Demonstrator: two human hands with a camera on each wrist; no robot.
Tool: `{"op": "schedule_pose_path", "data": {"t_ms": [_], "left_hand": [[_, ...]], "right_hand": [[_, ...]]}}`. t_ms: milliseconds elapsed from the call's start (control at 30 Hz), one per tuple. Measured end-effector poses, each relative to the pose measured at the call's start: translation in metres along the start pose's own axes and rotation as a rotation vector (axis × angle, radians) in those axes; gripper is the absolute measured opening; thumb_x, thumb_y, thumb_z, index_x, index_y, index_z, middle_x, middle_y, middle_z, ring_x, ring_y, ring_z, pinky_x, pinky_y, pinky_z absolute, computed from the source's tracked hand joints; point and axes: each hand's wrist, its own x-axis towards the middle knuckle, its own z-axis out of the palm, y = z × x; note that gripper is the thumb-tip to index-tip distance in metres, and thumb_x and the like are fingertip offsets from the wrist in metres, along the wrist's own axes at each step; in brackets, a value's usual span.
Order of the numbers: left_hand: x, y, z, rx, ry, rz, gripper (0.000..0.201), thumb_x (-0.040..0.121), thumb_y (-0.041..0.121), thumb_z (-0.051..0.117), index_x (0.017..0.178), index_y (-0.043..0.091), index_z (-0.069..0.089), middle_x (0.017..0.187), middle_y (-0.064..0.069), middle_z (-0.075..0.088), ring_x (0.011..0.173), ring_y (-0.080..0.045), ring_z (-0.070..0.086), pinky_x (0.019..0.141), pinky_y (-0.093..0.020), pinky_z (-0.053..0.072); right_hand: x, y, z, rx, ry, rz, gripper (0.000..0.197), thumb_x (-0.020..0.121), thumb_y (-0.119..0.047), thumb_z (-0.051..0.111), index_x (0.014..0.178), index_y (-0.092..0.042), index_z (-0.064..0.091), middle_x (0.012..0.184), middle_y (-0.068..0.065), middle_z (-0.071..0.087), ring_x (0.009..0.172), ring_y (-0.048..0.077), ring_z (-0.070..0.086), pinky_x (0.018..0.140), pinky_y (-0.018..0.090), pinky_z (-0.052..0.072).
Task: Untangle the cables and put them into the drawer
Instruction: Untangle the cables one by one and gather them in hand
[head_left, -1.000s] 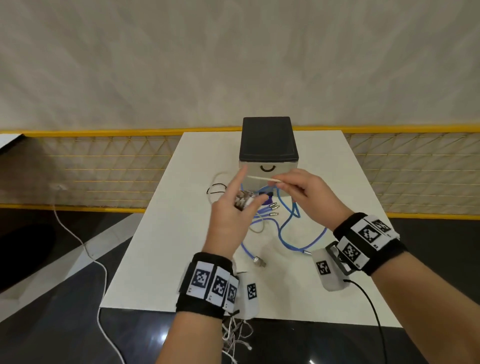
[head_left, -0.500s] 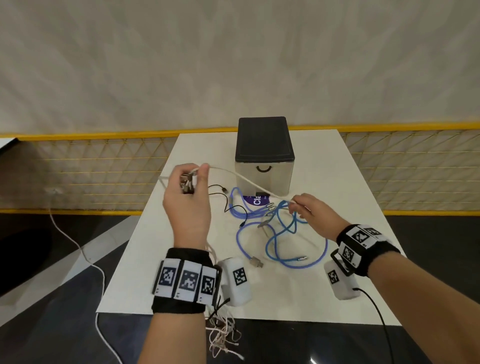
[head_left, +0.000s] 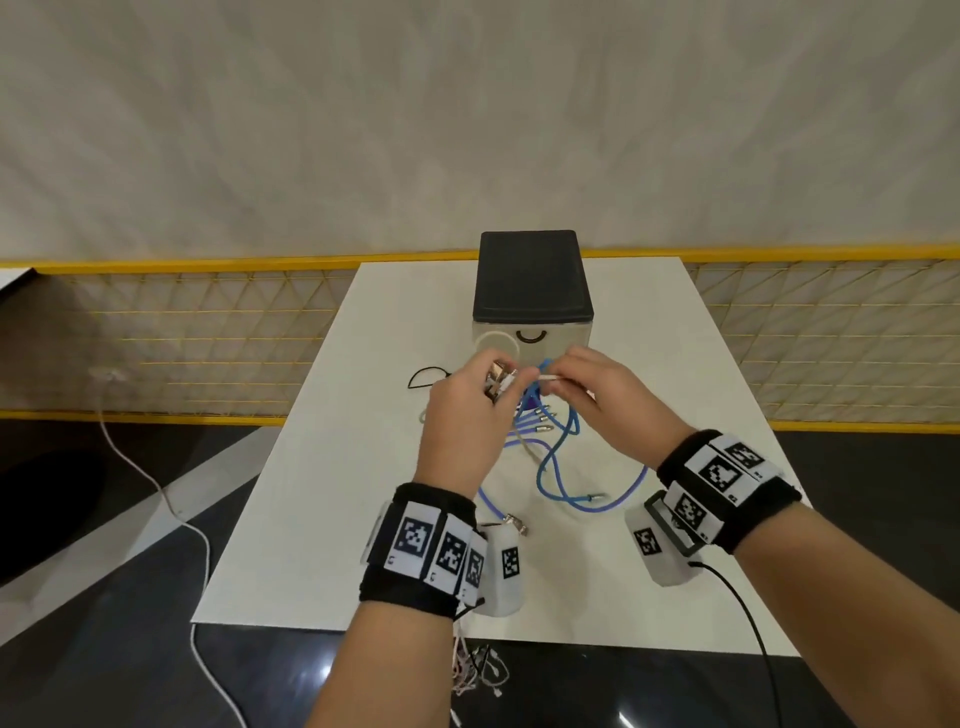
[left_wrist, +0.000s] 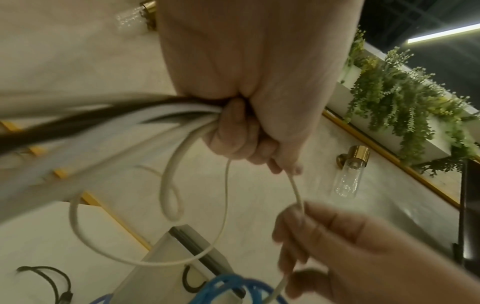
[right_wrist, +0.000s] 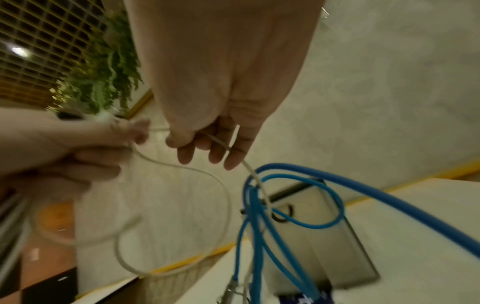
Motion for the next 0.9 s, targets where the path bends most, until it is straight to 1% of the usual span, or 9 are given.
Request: {"op": "schedule_pose_path", "data": {"t_ms": [67,133,267,367,433,533,633,733,900], "left_hand": [[0.001,0.0,-0.004,-0.07,0.079,-0.008,0.012,0.091,0.032,0.069,0.086,0.024,0.061,0.066,0.009,0.061,0.06,-0.005,0.055,0.055,-0.015,0.043],[0.0,0.001,-0.006,-0.109,0.13,-0.025,0.012,0.09,0.03,0.07,0.085,0.023,0.061,0.063,0.014,0.058,0.058,0.002,0.053,0.055,-0.009,0.039],[-0.001,-0.001,-0.008,-0.175,0.241,-0.045,0.015,0.089,0.028,0.071,0.081,0.023,0.06,0.061,0.014,0.056,0.055,0.0,0.05,0.057,-0.012,0.04],[0.002,0.0,-0.022,-0.265,0.341,-0.076,0.018,0.09,0.025,0.07,0.078,0.027,0.058,0.058,0.019,0.055,0.054,0.0,0.049,0.057,-0.011,0.038],[0.006,-0.003,-0.032,-0.308,0.396,-0.094,0.016,0.09,0.024,0.071,0.079,0.026,0.059,0.061,0.021,0.057,0.056,0.002,0.05,0.059,-0.01,0.039],[0.009,-0.009,-0.037,-0.315,0.436,-0.134,0.013,0.09,0.026,0.071,0.084,0.019,0.062,0.07,0.015,0.061,0.061,0.004,0.052,0.061,-0.009,0.041],[0.009,-0.016,-0.037,-0.318,0.489,-0.193,0.015,0.09,0.027,0.071,0.08,0.022,0.061,0.068,0.012,0.058,0.059,0.003,0.051,0.06,-0.011,0.042],[0.009,-0.022,-0.041,-0.346,0.534,-0.232,0.015,0.091,0.029,0.07,0.081,0.023,0.061,0.07,0.011,0.058,0.06,0.003,0.05,0.062,-0.013,0.043],[0.001,-0.022,-0.043,-0.377,0.539,-0.226,0.016,0.092,0.026,0.069,0.09,0.011,0.063,0.07,0.009,0.056,0.058,0.003,0.049,0.06,-0.01,0.041]], "right_hand": [[-0.008,0.017,0.008,0.039,-0.027,0.111,0.02,0.098,-0.02,0.048,0.092,-0.007,0.06,0.085,0.005,0.055,0.078,0.018,0.051,0.073,0.025,0.042],[-0.014,0.033,0.015,0.055,-0.063,0.198,0.021,0.099,-0.019,0.046,0.091,-0.005,0.059,0.085,0.008,0.056,0.079,0.02,0.053,0.073,0.025,0.04],[-0.017,0.054,0.023,0.029,-0.139,0.315,0.019,0.1,-0.018,0.044,0.096,-0.006,0.058,0.09,0.006,0.053,0.081,0.02,0.051,0.073,0.021,0.035],[-0.025,0.076,0.023,-0.011,-0.169,0.419,0.017,0.101,-0.016,0.041,0.092,-0.012,0.055,0.095,0.005,0.05,0.088,0.023,0.052,0.081,0.027,0.038],[-0.027,0.085,0.02,-0.019,-0.162,0.486,0.023,0.101,-0.016,0.038,0.089,-0.01,0.056,0.099,0.008,0.056,0.092,0.026,0.055,0.084,0.031,0.04],[-0.022,0.084,0.01,0.012,-0.029,0.518,0.025,0.101,-0.017,0.039,0.089,-0.007,0.059,0.098,0.015,0.062,0.091,0.031,0.059,0.077,0.034,0.044],[-0.012,0.065,-0.004,0.169,0.205,0.512,0.023,0.101,-0.019,0.038,0.095,-0.013,0.06,0.089,0.01,0.063,0.075,0.025,0.064,0.061,0.037,0.052],[-0.005,0.04,-0.022,0.235,0.362,0.433,0.022,0.102,-0.02,0.036,0.108,-0.021,0.058,0.074,0.005,0.056,0.058,0.018,0.058,0.053,0.029,0.05],[0.006,0.01,-0.046,0.298,0.469,0.319,0.025,0.103,-0.02,0.035,0.113,-0.021,0.058,0.077,0.004,0.052,0.054,0.016,0.057,0.047,0.021,0.047]]}}
